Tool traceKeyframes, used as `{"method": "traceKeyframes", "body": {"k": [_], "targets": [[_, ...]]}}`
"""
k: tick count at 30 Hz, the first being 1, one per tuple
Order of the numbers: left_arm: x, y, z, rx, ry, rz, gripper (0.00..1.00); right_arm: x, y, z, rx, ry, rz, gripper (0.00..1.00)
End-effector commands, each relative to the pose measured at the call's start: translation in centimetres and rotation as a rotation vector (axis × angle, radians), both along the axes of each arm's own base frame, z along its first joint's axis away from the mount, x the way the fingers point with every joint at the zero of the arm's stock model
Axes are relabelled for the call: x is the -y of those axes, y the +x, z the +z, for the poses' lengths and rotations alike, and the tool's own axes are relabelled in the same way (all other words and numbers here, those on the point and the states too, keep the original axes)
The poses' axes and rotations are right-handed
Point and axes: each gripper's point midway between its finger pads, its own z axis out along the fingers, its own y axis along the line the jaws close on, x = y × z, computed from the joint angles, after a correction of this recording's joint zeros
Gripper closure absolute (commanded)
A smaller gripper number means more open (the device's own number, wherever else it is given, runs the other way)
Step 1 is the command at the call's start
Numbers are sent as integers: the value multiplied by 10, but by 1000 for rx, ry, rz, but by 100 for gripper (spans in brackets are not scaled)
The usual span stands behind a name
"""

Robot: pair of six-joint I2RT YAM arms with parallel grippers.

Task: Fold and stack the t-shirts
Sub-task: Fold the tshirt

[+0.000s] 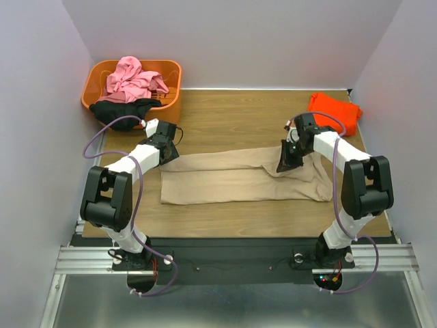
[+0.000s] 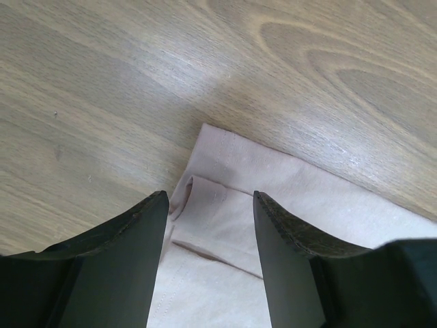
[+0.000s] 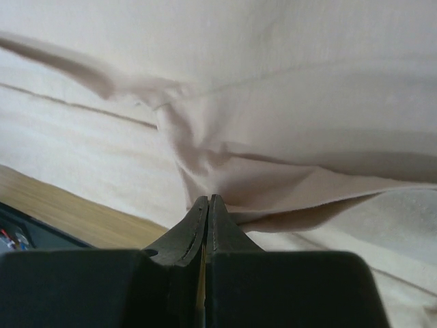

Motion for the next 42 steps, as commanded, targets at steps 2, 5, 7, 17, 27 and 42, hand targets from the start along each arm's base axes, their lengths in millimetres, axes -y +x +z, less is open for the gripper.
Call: {"method": "traceKeyframes", "body": {"k": [2,5,7,17,27,42], "targets": [[-3,12,34,81,3,-1,36,0,-20,18,22,-10,31,97],[-2,15,38,91,0,-3,36,0,-31,19,10,-6,32,96],[0,17,40,98,-4,-4,36,1,-41,17,-7,-4,32,94],[17,26,45,118,-19,-39,36,1,-65,18,-28,-5,29,51],[52,42,57,143,-30,-111,36,2,4,63,146,-46,-51,45],[110,64,55,142,-44,-259,36,36,-59,-4,-54,-204,-213,45]]}}
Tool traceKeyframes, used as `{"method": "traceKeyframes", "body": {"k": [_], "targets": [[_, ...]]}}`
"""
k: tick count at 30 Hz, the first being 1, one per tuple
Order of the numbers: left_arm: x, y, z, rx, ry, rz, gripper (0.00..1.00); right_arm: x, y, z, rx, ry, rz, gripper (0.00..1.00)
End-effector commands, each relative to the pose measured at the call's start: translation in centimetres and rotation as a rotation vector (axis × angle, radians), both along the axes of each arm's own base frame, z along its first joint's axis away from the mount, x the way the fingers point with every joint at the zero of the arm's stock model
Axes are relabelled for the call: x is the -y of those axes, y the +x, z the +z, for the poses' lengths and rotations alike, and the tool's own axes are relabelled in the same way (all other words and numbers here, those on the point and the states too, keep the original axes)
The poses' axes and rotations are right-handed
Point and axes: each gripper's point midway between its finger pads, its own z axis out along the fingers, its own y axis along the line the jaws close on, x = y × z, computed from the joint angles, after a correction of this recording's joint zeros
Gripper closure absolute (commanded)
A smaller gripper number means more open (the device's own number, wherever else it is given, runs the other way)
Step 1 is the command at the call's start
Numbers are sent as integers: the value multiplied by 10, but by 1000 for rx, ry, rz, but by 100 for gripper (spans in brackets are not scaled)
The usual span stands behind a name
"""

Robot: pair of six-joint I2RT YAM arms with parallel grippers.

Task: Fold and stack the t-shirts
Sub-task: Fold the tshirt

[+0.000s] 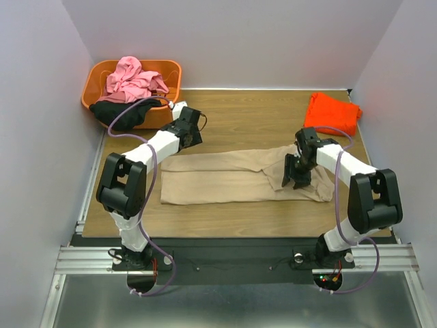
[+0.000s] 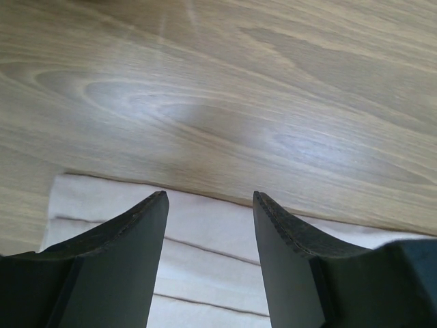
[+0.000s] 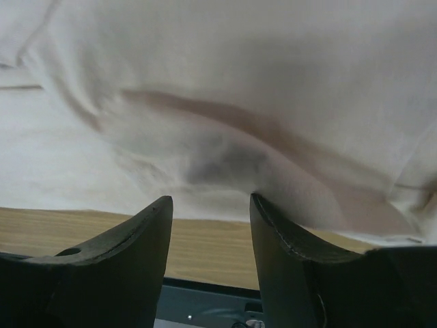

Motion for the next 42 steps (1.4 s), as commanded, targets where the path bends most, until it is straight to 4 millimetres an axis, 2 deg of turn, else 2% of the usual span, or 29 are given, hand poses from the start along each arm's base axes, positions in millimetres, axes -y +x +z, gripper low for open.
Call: {"method": "traceKeyframes", "body": {"k": [1,4,7,9,10,11,12,16,17,18,21,23,24,27,28,30,34,42], "targets": [[20,8,15,37,-4,-61,36,7,-12,13,25,-35,-46,45],[25,4,10,26,1,-80,36,10,-19,9,2,-53,-42,45],[27,0,5,16,1,-89,36,3,-15,12,-4,-14,-3,45],[28,-2,7,19,-5,-87,36,-5,6,31,63,18,11,45],[28,-4,6,19,-8,-89,36,-13,23,48,110,52,31,45],[28,-4,6,17,-9,-89,36,-15,23,48,109,65,38,45],[29,-4,6,18,-12,-89,36,-21,42,66,165,88,50,45],[32,-4,7,19,-24,-89,36,-48,79,94,235,199,123,44],[33,-5,7,17,-25,-91,36,-53,86,94,241,213,135,44],[34,-5,6,14,-31,-93,36,-58,91,85,218,224,147,44],[34,-9,4,4,-45,-90,36,-86,108,85,244,271,214,44],[34,-13,3,-1,-55,-91,36,-110,114,74,227,305,275,44],[34,-15,1,-6,-56,-89,36,-125,111,61,194,324,308,44],[33,-20,4,-6,-66,-91,36,-150,116,57,205,352,368,44],[32,-22,6,-3,-71,-90,36,-155,118,49,194,355,381,44],[31,-25,8,-3,-76,-85,36,-168,121,51,206,369,412,44],[27,-34,7,-9,-88,-72,36,-187,120,38,194,384,468,44],[19,-45,8,-12,-86,-50,36,-205,108,20,149,401,520,44]]}}
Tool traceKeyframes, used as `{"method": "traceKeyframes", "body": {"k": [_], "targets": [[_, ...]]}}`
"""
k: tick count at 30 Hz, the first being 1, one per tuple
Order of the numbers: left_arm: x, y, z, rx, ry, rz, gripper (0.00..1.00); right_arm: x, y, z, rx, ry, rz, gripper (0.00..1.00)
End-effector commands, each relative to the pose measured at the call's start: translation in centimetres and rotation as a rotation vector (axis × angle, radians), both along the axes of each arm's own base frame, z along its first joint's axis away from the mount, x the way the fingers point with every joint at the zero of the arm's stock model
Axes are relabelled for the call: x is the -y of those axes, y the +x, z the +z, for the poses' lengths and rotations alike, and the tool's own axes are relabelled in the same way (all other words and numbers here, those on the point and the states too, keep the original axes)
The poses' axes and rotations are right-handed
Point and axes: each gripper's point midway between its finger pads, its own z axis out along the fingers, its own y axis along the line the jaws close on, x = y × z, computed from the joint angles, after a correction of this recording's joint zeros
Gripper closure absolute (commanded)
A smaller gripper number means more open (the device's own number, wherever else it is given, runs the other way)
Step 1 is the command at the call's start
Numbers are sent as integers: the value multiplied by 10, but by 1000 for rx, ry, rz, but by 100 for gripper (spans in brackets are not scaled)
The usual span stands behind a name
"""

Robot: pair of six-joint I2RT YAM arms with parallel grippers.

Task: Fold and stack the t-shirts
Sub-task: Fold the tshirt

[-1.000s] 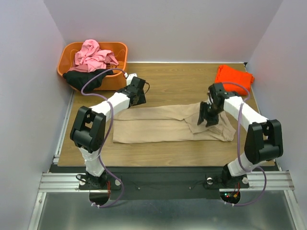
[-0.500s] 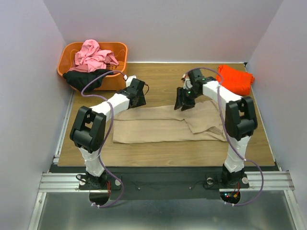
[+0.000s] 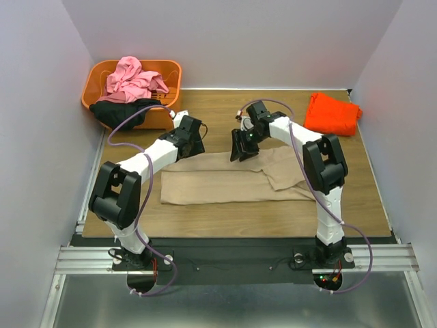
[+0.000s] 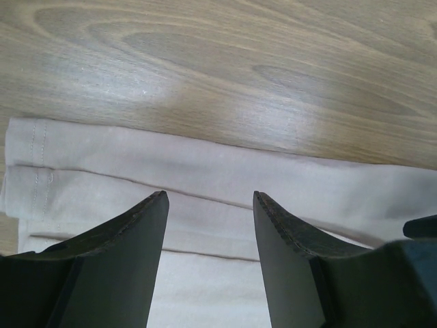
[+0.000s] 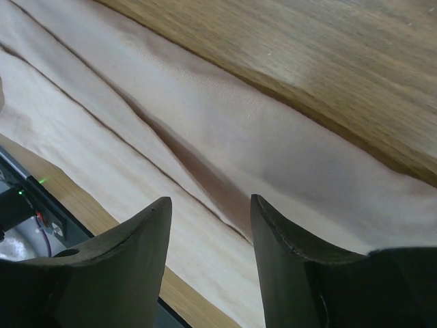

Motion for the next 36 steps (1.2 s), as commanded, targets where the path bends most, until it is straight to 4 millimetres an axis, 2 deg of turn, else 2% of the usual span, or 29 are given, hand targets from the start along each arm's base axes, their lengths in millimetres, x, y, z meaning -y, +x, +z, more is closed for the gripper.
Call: {"method": "traceKeyframes", "body": {"k": [1,5,25,36], "targets": [[-5,-6,16,34,-6,20,36,-19,-1,3,30,45,64,44],[-6,-7,15,30,-1,22,36,-26,-9,-7,17,38,94,44],[-14,-18,8,13,12,39,36,-68,-46,-13,-17,76,225,44],[-12,-14,9,17,12,37,36,-76,-69,-11,-18,86,295,44]]}}
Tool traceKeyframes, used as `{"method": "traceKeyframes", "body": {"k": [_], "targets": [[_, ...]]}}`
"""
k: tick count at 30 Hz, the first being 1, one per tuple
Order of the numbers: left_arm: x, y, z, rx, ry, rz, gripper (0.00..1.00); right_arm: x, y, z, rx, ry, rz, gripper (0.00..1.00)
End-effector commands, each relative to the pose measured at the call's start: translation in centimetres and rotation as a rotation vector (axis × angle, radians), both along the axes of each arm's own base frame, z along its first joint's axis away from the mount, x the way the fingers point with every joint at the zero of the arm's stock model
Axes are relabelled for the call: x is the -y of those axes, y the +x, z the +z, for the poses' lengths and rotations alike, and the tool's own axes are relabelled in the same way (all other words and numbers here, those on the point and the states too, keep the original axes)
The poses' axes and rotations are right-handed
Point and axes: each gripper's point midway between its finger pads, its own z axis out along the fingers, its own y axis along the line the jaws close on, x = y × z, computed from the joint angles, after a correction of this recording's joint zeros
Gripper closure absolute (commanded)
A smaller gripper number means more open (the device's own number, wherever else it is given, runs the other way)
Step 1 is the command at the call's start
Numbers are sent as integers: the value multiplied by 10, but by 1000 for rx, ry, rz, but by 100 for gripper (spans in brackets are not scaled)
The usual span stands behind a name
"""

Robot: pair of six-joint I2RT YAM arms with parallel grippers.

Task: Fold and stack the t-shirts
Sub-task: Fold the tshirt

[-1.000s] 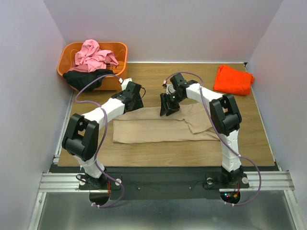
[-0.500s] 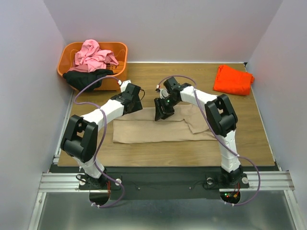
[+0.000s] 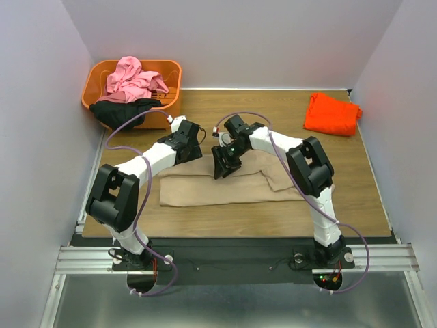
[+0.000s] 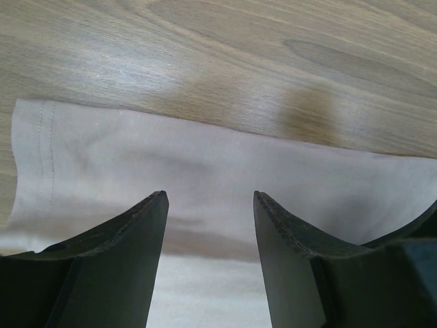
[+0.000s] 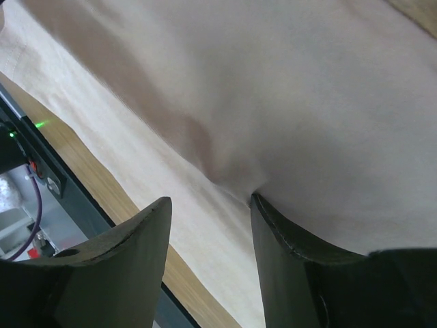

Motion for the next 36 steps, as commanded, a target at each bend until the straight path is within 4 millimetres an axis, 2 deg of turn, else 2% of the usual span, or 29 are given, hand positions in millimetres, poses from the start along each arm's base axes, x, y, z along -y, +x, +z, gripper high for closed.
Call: {"method": "traceKeyframes", "body": {"k": [1,6,10,14,18,19,20,21,22,24,25,26,27,28,36], "targets": [[0,4,17,49,-3,11,36,-12,-7,9,37,43,57,44],[-1,0,9,30,-1,7,36,-9,-9,8,49,25,53,44],[-5,-8,5,21,-4,18,36,-7,-4,20,87,17,27,44],[-8,-15,9,33,-25,36,36,0,11,46,181,-9,-42,42],[-8,-21,4,27,-47,43,36,31,31,72,250,-53,-188,41],[-5,-22,3,26,-63,36,36,43,32,68,243,-75,-217,40],[-5,-25,0,18,-65,33,36,63,43,67,242,-94,-274,40],[-2,-25,0,22,-73,25,36,77,48,75,258,-97,-314,40],[-1,-26,0,27,-77,21,36,103,56,67,240,-124,-374,40],[2,-26,2,41,-89,2,36,135,68,65,246,-157,-452,40],[4,-29,-5,34,-87,-18,36,207,90,63,249,-209,-622,40],[4,-29,-5,34,-86,-19,36,208,91,63,255,-214,-622,40],[4,-29,-7,31,-89,-21,36,221,96,64,261,-221,-654,40],[3,-32,-12,21,-85,-21,36,245,106,66,275,-239,-712,40],[-4,-51,-49,-52,-76,-3,36,334,148,70,345,-334,-923,41]]}}
